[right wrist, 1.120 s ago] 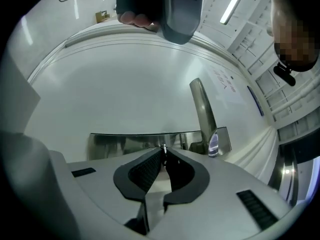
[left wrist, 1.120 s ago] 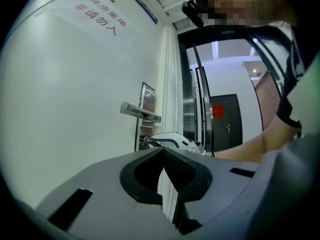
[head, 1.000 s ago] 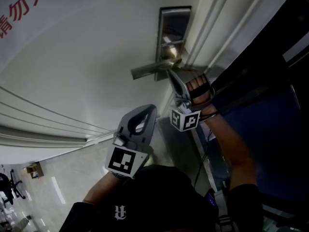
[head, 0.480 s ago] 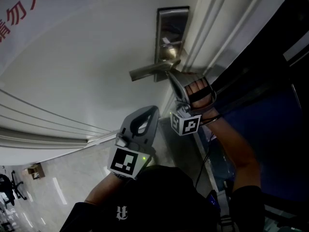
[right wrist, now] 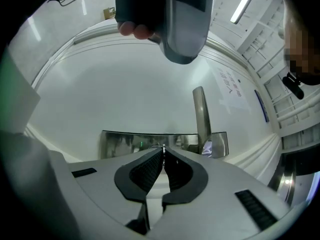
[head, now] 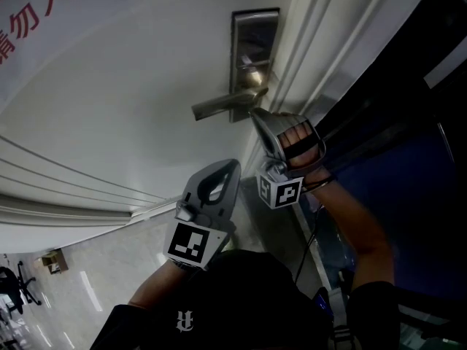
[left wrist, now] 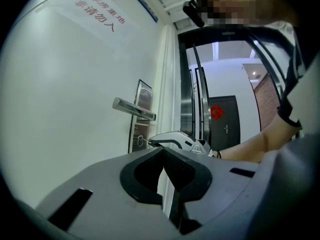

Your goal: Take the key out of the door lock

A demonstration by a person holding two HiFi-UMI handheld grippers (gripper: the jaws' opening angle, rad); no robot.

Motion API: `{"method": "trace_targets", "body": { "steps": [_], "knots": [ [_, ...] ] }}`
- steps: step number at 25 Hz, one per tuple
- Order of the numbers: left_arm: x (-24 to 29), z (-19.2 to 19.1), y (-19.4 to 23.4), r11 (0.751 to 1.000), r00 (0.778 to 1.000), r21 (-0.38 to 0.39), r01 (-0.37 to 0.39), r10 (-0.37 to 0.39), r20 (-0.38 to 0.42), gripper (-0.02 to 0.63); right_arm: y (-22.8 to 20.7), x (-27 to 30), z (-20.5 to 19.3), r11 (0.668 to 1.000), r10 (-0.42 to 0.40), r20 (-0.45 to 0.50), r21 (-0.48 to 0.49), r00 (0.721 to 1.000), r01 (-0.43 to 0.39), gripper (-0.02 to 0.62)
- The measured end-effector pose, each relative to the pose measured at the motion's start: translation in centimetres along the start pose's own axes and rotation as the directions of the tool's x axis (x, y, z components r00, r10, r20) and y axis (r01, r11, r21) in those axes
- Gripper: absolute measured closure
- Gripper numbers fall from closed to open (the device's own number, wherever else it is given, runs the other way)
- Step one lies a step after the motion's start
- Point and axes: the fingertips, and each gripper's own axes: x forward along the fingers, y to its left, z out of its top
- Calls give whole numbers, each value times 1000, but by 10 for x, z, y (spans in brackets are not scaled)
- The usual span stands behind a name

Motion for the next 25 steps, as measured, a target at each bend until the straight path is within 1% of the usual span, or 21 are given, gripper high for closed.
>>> {"method": "trace_targets", "body": {
  "steps": [5, 8, 12, 17, 25],
  "knots": [
    [-2, 0, -5, 1000, 1000, -7, -1, 1, 0, 600, 2, -14, 0, 1000, 10, -3, 13, 1000, -10, 572],
    [-3, -1, -10, 1000, 1000, -8, -2, 2, 2, 600, -6, -23, -2, 999, 4, -7, 33, 1000, -4, 574],
    [-7, -1, -23, 1000, 1000, -6, -6, 7, 6, 600, -16, -41, 4, 999, 8, 13, 52, 1000, -8, 574],
    [-15, 0, -46, 1000, 1000, 2, -20, 20, 13, 600, -27, -71, 14, 998, 15, 46, 60, 999, -17, 574],
    [-38, 3, -96, 999, 999, 17, -46, 45, 29, 600, -50, -129, 31, 997, 24, 97, 69, 995, -31, 574]
  ]
}}
